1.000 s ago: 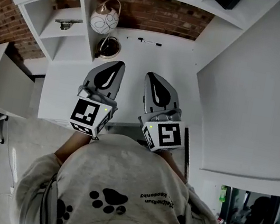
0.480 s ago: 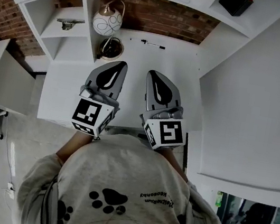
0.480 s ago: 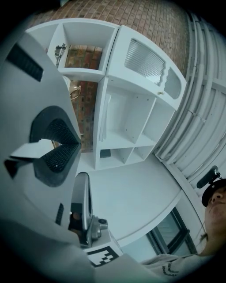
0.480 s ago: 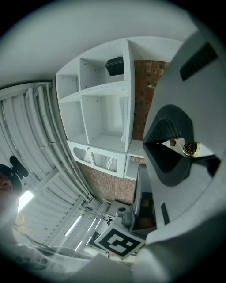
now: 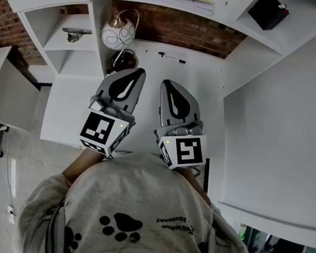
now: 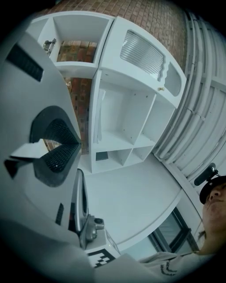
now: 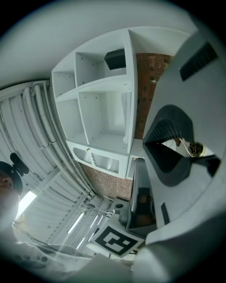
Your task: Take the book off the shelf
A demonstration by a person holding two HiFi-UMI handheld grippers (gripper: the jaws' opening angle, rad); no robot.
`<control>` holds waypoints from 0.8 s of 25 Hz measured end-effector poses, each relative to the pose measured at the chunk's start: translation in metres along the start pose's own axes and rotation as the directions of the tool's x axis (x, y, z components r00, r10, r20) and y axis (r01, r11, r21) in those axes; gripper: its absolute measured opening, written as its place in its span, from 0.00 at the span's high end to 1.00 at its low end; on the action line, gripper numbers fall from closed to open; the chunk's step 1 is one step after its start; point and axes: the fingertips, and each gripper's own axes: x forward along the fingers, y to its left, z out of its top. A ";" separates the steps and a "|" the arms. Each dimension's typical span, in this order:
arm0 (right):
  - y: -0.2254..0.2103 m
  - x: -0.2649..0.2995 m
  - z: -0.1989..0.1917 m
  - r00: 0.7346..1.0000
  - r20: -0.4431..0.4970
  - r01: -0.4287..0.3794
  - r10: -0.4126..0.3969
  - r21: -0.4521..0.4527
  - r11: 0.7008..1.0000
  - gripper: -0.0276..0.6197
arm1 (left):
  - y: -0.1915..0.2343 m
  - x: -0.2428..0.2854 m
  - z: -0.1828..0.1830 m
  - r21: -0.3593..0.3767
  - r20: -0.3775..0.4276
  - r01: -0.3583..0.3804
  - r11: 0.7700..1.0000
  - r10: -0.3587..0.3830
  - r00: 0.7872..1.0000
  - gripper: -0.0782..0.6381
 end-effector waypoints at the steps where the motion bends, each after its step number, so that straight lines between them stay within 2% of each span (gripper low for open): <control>1: -0.002 0.001 0.000 1.000 0.004 0.000 0.000 -0.001 1.000 0.93 | 0.000 0.002 0.000 0.005 0.003 0.000 1.000 0.000 1.000 0.88; 20: -0.031 0.026 0.016 0.998 0.062 -0.027 0.031 -0.075 0.997 0.93 | 0.013 0.039 0.023 0.091 0.060 -0.018 0.996 0.013 0.998 0.88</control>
